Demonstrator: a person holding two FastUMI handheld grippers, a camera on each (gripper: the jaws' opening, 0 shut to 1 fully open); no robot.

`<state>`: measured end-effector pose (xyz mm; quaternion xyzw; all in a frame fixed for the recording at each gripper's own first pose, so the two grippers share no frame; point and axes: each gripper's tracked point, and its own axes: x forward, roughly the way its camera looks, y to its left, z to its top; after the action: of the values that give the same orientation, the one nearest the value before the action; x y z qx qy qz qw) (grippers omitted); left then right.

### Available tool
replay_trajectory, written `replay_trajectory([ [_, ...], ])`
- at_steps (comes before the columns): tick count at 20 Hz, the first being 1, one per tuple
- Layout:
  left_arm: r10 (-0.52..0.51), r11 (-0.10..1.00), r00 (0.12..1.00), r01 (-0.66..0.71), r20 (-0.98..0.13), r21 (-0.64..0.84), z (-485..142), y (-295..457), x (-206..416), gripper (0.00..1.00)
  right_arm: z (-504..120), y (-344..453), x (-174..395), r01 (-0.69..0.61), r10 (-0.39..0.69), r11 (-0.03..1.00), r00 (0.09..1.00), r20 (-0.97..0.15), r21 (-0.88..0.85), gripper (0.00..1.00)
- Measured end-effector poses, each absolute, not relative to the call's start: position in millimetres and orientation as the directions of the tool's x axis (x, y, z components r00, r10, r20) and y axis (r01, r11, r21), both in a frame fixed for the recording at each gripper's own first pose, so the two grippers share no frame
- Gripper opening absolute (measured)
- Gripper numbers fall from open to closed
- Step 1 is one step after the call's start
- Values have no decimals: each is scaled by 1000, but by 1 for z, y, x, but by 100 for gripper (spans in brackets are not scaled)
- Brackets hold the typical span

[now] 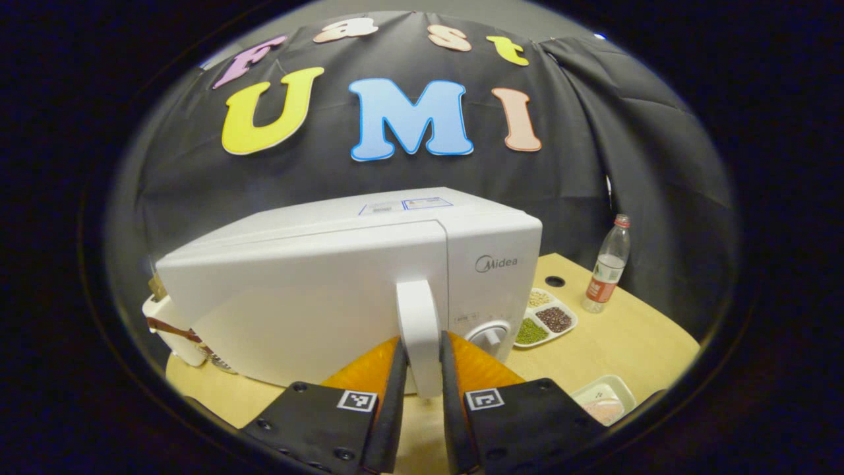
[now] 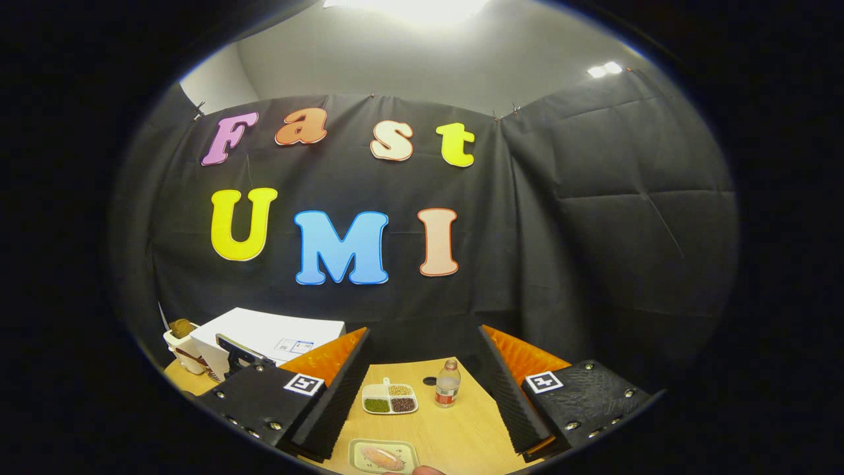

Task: Open the microwave oven with the left hand, put the food in, and close the microwave oven.

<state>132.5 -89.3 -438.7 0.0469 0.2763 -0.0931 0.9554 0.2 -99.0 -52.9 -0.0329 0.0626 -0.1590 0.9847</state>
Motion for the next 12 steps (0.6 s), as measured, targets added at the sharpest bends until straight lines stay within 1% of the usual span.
replay_trajectory([
  [2,-161,984,823,180,-545,-18,-438,-89,132,30,-56,-102,-2,309,-317,948,940,-123,-79,95],
  [4,-171,981,817,194,-550,-17,-438,-88,130,27,-57,-104,-5,309,-315,949,941,-127,-65,95],
  [5,-176,979,817,202,-550,-15,-438,-88,130,22,-57,-104,-6,306,-312,950,942,-128,-58,95],
  [6,-186,979,810,201,-556,-35,-437,-88,129,21,-57,-103,-7,303,-308,951,943,-128,-55,95],
  [7,-194,979,809,200,-555,-51,-437,-89,129,17,-57,-102,-7,299,-303,953,944,-127,-56,95],
  [12,-206,976,790,208,-578,-64,-436,-88,129,17,-55,-100,-9,292,-297,955,949,-108,-60,95],
])
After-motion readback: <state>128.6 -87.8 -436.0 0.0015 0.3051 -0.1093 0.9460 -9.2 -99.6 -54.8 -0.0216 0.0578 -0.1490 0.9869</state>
